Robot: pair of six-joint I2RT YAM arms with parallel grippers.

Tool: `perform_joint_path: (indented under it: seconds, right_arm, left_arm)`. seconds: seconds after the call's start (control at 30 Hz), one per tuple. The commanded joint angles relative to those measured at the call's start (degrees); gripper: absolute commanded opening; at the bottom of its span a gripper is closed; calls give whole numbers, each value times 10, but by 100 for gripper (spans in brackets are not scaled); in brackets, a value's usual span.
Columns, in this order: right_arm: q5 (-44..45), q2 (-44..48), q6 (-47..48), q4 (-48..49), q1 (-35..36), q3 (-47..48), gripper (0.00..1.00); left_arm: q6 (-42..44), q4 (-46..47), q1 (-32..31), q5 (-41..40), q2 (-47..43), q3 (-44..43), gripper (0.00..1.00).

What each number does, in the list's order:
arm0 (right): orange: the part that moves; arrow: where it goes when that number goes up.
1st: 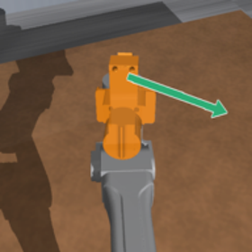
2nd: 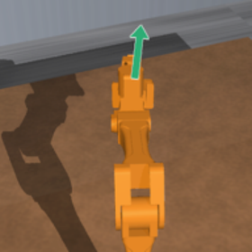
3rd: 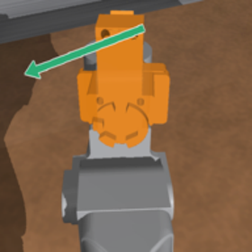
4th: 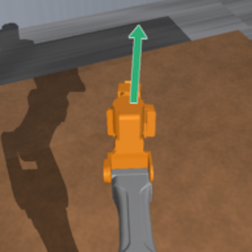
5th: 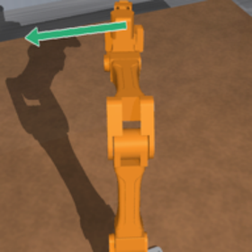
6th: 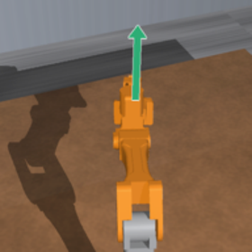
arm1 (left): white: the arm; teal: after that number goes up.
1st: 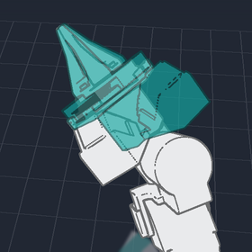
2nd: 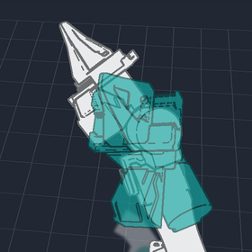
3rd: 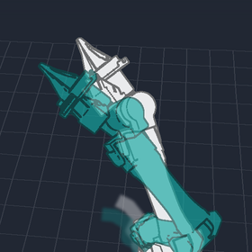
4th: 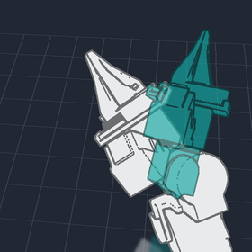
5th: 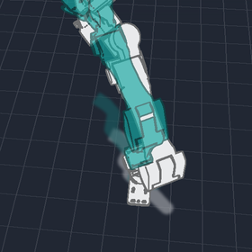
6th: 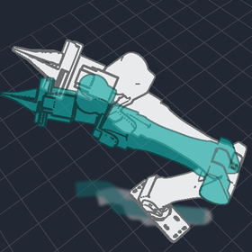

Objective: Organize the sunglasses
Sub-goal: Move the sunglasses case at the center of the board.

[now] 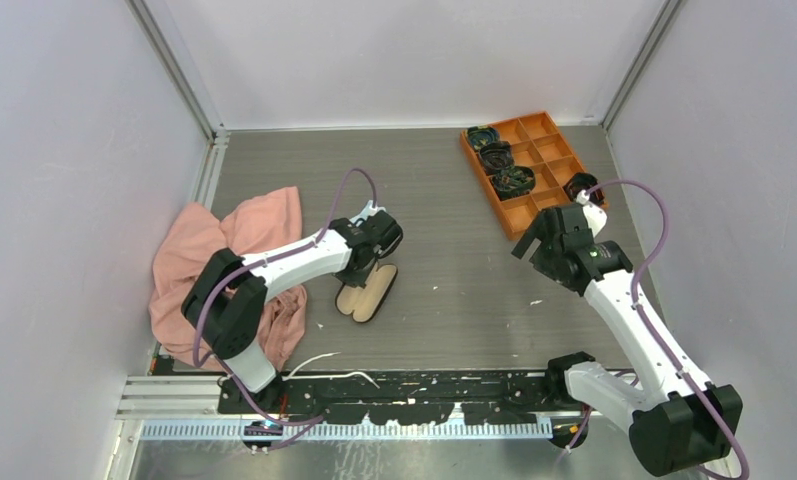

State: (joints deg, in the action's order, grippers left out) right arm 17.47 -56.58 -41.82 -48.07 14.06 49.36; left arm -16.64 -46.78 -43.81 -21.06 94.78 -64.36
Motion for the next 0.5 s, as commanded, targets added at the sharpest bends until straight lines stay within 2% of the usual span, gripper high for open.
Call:
perform_joint_path:
  seconds: [0.0,0.13,0.33,0.4,0.47]
  right_arm:
    - [-27,-3,12,30,-10,14,100]
    - [-41,-7,11,40,-10,17,100]
    - [-56,-3,18,48,-11,17,100]
    - [-56,-2,20,48,-11,16,100]
    - [-58,-1,21,48,-10,14,100]
  left_arm:
    - [-17,-18,5,-40,-13,-9,0]
    - [-23,-35,7,-39,-7,-7,1]
    - [-33,-54,21,-41,-17,-11,9]
    - [-28,-53,34,-39,-30,-8,9]
    - [-18,-50,52,-31,-43,-4,1]
